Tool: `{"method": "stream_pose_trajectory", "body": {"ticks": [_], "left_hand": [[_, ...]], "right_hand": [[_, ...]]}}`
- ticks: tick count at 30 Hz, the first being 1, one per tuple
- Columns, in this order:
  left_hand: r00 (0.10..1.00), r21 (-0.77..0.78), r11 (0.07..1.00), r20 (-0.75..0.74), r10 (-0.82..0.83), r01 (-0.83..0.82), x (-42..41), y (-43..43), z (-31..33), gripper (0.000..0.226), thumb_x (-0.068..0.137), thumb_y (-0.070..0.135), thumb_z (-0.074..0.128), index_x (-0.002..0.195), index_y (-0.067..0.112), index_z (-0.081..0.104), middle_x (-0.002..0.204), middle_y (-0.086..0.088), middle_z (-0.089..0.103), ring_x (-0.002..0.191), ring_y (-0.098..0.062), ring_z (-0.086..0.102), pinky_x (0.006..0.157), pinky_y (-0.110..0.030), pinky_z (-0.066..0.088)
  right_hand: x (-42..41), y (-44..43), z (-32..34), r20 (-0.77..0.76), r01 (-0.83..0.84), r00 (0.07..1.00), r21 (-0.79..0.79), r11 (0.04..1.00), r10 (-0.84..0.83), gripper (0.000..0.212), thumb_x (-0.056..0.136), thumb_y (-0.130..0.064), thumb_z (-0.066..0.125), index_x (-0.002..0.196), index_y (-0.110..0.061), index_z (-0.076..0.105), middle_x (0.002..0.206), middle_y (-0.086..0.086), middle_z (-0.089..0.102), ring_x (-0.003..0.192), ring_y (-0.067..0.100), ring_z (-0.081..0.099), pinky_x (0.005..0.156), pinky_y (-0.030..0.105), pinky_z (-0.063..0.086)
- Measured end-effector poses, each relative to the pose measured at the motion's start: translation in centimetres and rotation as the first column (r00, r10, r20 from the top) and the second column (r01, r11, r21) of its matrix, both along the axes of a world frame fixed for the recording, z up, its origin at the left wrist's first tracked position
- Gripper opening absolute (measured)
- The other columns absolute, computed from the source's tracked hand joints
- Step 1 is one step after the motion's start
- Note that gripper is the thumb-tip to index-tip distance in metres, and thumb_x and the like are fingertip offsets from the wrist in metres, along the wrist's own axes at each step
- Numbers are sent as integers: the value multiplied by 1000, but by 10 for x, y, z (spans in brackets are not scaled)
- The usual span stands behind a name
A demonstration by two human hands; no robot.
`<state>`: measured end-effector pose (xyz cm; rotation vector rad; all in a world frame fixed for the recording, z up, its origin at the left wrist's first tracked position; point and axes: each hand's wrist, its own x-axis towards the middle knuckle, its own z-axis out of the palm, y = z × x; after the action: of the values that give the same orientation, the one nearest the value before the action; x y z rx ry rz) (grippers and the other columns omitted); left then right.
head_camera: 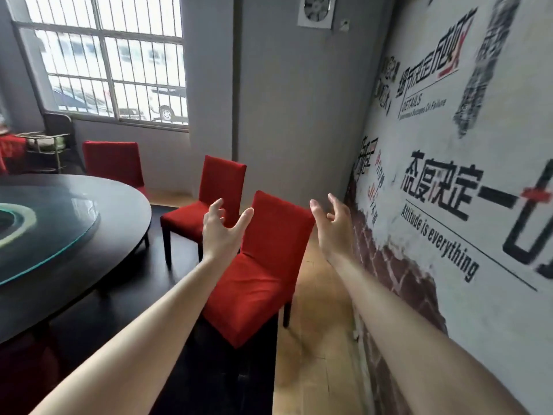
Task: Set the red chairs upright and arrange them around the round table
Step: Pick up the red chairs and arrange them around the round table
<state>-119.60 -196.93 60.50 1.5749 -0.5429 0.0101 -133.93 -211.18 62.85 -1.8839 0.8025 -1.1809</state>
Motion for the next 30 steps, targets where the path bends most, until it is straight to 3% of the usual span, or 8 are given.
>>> {"method": "stream_pose_trajectory", "body": {"ticks": [4,9,13,17,25,30], "left_hand": [[998,26,998,32,-62,61,-6,-68,3,75,82,48,72,143,15,42,131,-7,52,115,-17,52,94,-28,41],[989,40,989,42,-145,143,1,-166,10,76,82,50,71,144,18,41,135,-8,52,120,-18,52,101,-36,46],[983,39,985,69,-173,171,21,-241,18,73,83,49,71,143,19,41,135,-5,52,121,-18,52,103,-37,44],[979,25,985,105,-175,173,56,-328,30,75,84,50,70,145,19,39,136,-3,51,123,-16,51,101,-32,43],[981,3,983,63,-182,182,125,-480,38,72,84,51,69,144,22,40,134,0,53,120,-14,51,92,-26,39],[985,13,987,64,-161,161,169,-543,30,72,83,50,69,143,22,41,133,-1,53,122,-15,51,97,-29,43]], "right_hand": [[-11,-61,-4,34,47,998,29,998,-48,63,94,-51,54,148,-21,39,146,1,46,123,13,49,93,27,38],[-10,-148,-10,59,87,994,51,995,-90,66,93,-54,54,148,-21,38,151,-2,41,116,9,49,90,25,37],[9,-216,-9,70,103,992,26,994,-105,68,91,-57,53,147,-20,40,149,-1,44,111,3,44,83,15,33],[44,-297,-1,55,96,994,13,995,-97,69,90,-57,52,146,-19,41,148,-2,46,110,2,45,87,21,34],[119,-441,18,74,68,995,30,997,-70,72,84,-60,52,143,-18,46,136,-3,52,93,-13,46,72,8,32],[170,-517,10,63,48,997,40,998,-50,56,94,-50,55,139,-19,50,131,0,58,96,-2,53,75,12,38]]}}
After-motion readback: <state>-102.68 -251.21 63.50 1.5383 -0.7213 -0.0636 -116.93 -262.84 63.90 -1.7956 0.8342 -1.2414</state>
